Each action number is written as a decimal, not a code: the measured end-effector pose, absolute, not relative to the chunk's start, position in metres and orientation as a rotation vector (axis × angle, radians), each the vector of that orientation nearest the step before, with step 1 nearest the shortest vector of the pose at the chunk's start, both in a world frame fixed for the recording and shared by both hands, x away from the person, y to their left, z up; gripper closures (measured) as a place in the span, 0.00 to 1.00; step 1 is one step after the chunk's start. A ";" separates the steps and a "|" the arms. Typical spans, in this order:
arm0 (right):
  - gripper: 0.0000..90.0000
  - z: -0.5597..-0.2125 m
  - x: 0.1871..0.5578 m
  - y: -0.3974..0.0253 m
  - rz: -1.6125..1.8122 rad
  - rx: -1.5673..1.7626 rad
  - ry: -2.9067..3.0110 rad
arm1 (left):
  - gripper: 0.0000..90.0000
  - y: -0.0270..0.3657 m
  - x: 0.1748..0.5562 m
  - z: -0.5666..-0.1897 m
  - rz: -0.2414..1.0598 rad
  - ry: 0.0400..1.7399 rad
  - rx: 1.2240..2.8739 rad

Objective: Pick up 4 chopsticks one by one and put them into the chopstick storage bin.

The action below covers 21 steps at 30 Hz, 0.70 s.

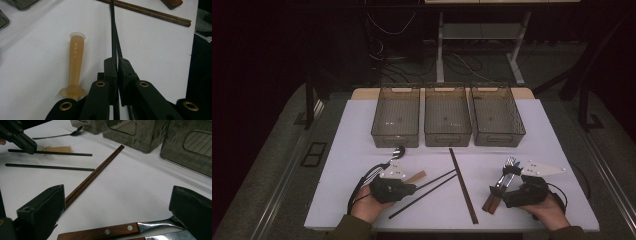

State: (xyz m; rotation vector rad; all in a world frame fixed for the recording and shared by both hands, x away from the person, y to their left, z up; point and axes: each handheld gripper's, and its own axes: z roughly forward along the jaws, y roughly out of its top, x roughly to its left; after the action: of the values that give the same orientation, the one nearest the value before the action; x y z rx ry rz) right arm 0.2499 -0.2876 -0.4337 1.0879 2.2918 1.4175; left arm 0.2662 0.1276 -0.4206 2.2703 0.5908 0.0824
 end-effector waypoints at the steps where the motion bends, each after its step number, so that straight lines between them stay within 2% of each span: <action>1: 0.01 -0.434 0.250 -0.287 1.416 1.087 2.293 | 0.95 0.128 0.267 -0.420 0.081 0.589 2.271; 21: 0.01 -0.442 0.260 -0.291 1.374 1.089 2.295 | 0.95 0.126 0.280 -0.404 0.100 0.581 2.241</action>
State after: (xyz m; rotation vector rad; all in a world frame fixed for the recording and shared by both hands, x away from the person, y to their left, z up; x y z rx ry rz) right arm 0.2604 -0.2907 -0.4421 1.0886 2.2949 1.3743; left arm 0.2805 0.1258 -0.4040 2.2411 0.5808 0.0999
